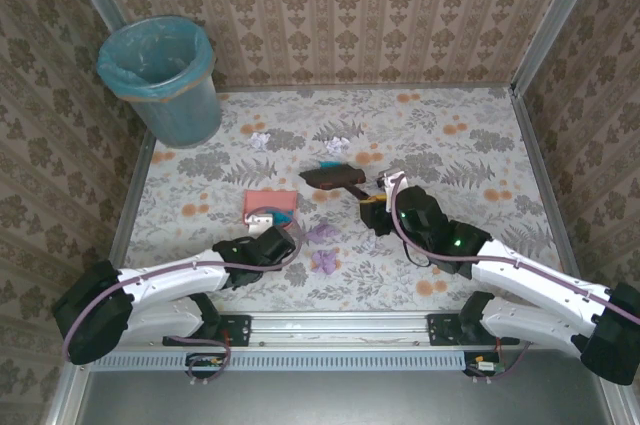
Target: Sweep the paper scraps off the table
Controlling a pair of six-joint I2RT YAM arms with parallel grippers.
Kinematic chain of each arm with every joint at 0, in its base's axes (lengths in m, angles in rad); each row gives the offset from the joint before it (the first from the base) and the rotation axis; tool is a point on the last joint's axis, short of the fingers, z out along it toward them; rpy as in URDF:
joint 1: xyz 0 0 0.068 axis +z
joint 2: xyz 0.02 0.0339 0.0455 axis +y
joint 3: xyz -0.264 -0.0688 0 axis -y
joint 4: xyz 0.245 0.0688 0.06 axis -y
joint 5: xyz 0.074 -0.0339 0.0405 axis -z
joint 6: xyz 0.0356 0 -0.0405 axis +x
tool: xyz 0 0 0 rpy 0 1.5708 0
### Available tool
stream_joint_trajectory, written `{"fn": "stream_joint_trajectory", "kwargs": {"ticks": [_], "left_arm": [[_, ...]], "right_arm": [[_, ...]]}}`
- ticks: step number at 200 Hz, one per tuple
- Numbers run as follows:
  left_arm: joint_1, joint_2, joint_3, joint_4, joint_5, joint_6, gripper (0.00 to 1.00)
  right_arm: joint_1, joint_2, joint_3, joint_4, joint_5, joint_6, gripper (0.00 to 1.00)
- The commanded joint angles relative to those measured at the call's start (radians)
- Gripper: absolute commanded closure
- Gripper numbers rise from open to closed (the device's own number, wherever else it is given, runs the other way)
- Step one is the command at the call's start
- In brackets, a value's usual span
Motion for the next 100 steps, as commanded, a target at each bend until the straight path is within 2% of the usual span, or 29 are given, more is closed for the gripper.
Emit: {"fn": "stream_joint_trajectory", "kwargs": {"ticks": [1, 52, 100], "left_arm": [[-0.007, -0.007, 0.05, -0.084, -0.055, -0.014, 1.0], [-0.007, -0.116, 0.133, -0.204, -0.072, 0.023, 1.0], [0.011, -0.186, 0.281, -0.313, -0.051, 0.087, 1.0]], "right_arm": [[-0.006, -0.045, -0.031, 0.08, 0.081, 0.001, 1.0], [-0.029, -0.131, -0.131, 0.145, 0.274, 0.035, 1.0], [-0.055, -0.208, -0.218, 0.186, 0.429, 0.078, 1.0]]}}
